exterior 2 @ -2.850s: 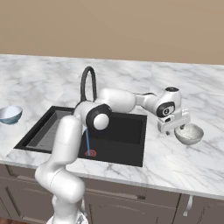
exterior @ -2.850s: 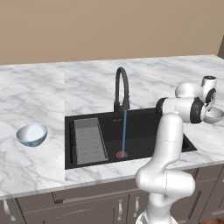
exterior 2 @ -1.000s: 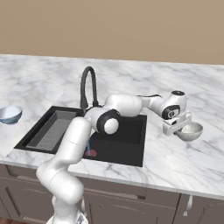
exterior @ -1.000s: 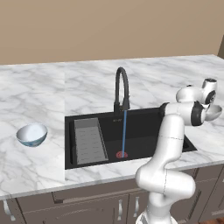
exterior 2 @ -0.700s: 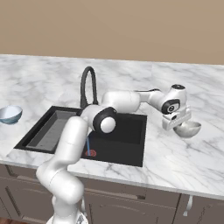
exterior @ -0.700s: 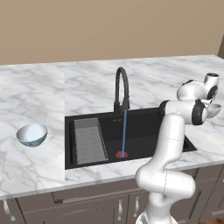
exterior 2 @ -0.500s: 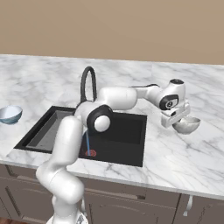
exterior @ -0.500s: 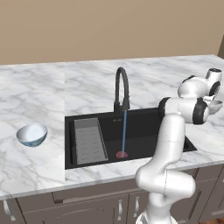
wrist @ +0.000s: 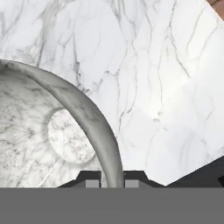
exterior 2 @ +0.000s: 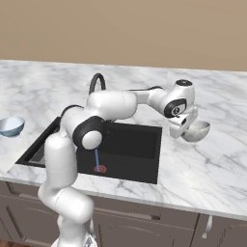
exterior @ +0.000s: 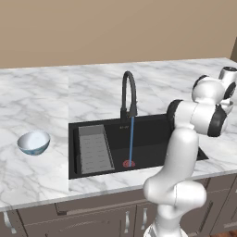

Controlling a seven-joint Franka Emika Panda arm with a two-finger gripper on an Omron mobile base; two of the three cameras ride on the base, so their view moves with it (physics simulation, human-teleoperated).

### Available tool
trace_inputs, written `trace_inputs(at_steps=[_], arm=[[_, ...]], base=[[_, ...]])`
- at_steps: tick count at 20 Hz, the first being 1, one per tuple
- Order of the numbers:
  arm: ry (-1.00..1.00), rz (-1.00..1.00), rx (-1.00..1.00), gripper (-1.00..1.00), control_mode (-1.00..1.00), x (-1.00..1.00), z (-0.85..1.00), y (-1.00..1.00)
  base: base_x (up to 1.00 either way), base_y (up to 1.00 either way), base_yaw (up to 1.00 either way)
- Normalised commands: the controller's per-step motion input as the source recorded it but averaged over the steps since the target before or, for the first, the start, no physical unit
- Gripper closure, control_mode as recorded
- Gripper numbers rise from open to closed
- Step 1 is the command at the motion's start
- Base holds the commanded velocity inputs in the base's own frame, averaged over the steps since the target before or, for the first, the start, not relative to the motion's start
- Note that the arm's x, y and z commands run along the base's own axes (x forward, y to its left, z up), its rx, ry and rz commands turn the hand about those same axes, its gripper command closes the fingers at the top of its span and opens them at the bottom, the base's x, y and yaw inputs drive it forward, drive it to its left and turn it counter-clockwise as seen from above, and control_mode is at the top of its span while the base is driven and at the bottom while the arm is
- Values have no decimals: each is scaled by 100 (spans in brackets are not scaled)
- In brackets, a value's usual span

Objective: Rinse each bowl for a few seconds and place them down in the sink or on the counter.

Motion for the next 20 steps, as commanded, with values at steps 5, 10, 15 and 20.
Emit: trace_inputs(at_steps=[5, 10, 15, 20], arm=[[0, 26, 0, 100, -100, -32, 16, 55], [0, 31, 1, 100, -100, -19, 24, 41], [0, 35, 0, 100, -100, -7, 19, 28], [0, 37, 0, 100, -100, 0, 7, 22]], base=[[0, 0, 0], [0, 0, 0], [0, 0, 0], [0, 0, 0]])
